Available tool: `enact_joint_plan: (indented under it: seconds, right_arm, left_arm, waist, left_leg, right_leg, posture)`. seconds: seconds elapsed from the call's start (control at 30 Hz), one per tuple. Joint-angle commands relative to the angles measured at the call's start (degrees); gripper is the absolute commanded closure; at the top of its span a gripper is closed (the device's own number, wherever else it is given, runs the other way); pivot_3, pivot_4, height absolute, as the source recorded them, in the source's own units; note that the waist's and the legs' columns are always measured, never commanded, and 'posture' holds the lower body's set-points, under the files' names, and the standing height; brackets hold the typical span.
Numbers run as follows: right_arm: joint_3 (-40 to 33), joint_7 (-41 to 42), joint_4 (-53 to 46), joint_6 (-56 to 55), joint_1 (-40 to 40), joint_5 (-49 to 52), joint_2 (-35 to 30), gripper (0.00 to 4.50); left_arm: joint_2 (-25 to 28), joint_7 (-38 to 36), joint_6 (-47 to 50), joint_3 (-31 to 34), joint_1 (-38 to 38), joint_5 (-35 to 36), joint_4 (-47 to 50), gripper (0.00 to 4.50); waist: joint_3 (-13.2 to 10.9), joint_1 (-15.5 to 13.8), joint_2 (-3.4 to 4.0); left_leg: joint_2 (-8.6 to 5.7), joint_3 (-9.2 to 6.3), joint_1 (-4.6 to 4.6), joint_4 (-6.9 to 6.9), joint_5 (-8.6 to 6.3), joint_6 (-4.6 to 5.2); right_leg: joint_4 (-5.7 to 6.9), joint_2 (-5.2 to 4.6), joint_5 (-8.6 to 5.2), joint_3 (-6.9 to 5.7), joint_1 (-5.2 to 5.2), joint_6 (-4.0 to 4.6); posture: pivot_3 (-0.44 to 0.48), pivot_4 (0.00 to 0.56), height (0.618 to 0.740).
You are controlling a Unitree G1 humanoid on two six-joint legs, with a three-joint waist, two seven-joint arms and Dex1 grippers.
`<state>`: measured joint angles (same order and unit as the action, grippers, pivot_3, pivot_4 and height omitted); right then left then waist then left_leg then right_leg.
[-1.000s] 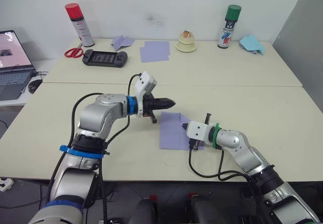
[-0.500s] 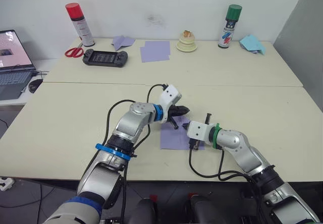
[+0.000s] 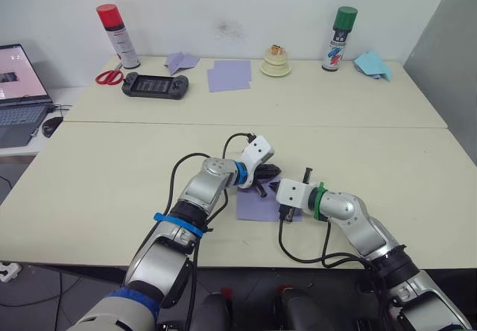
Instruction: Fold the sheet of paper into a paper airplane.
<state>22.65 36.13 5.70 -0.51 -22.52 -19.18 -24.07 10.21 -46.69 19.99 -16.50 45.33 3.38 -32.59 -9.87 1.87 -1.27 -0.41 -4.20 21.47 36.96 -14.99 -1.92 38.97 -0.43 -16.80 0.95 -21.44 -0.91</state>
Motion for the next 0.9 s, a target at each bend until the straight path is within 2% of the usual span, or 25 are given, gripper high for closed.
enact_joint_plan:
  seconds: [0.03,0.9]
  right_arm:
    - [1.43,1.06,0.29,1.10,1.15,-0.94,-0.05,4.48]
    - [0.93,1.71,-1.53,2.91,1.78,0.50,0.48,4.48]
  left_arm:
    - [-0.79,0.53,-2.30,0.24,1.37,-1.13,-1.91,4.50]
    - [-1.33,3.58,-12.40,-1.19,3.83,-8.79,-16.93,4.50]
  waist:
    - [0.00,-0.01,0.00]
    - [0.03,-0.10,-0.02]
  left_leg:
    - [-0.01,0.00,-0.01,0.00,0.00,0.00]
    - [-0.03,-0.04,-0.03,0.01,0.00,0.00]
  right_leg:
    - [0.00,0.00,0.00,0.00,0.01,0.00]
    - [0.00,-0.01,0.00,-0.05,0.06,-0.01]
  posture:
    - [0.000,0.150,0.740]
    - [0.000,0.150,0.740]
